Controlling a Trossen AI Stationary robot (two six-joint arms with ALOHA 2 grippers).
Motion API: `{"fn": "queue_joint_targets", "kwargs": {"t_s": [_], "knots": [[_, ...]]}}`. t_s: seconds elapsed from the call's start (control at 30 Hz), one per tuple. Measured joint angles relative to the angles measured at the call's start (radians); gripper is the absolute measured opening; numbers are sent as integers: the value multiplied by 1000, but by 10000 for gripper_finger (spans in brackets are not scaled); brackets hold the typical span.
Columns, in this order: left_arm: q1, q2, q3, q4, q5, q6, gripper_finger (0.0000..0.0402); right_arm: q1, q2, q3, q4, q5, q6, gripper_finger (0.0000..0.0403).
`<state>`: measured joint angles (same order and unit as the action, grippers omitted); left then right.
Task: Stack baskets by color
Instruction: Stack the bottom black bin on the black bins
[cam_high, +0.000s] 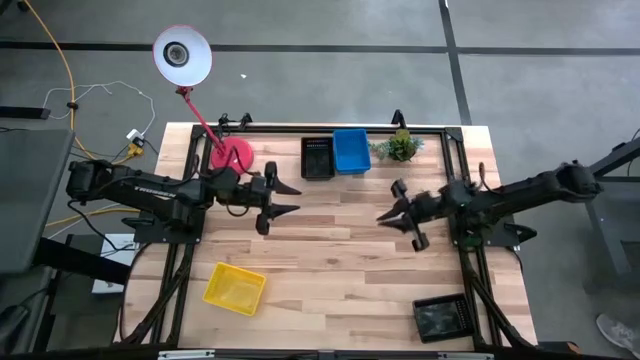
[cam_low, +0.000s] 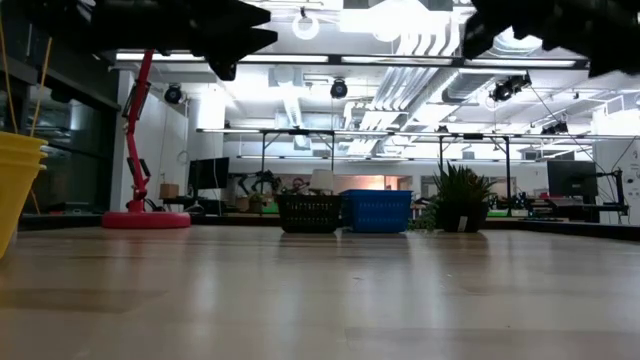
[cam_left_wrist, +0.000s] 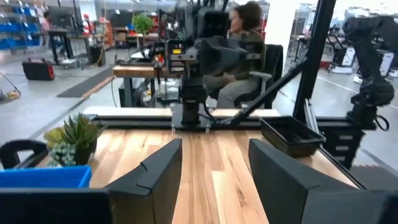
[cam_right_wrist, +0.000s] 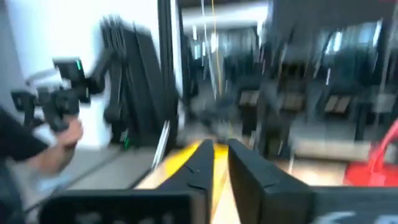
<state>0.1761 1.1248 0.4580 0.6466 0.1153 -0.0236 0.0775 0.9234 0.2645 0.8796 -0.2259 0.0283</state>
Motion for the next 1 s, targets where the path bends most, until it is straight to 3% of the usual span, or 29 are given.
{"fn": "queue_joint_targets", "kwargs": {"t_s": [0.17,0.27,0.4,0.7,1.0], "knots": [[0,1,0,-36,4,-11,174,145,2,227,-586,164,106,103],[0,2,0,-50,4,-12,174,232,23,374,-971,268,288,144],[0,2,0,-49,4,-18,174,342,75,508,-1272,338,557,177],[0,2,0,-59,5,-42,174,497,176,574,-1358,371,822,178],[0,2,0,-64,5,-52,174,648,275,573,-1311,215,1421,162]]}}
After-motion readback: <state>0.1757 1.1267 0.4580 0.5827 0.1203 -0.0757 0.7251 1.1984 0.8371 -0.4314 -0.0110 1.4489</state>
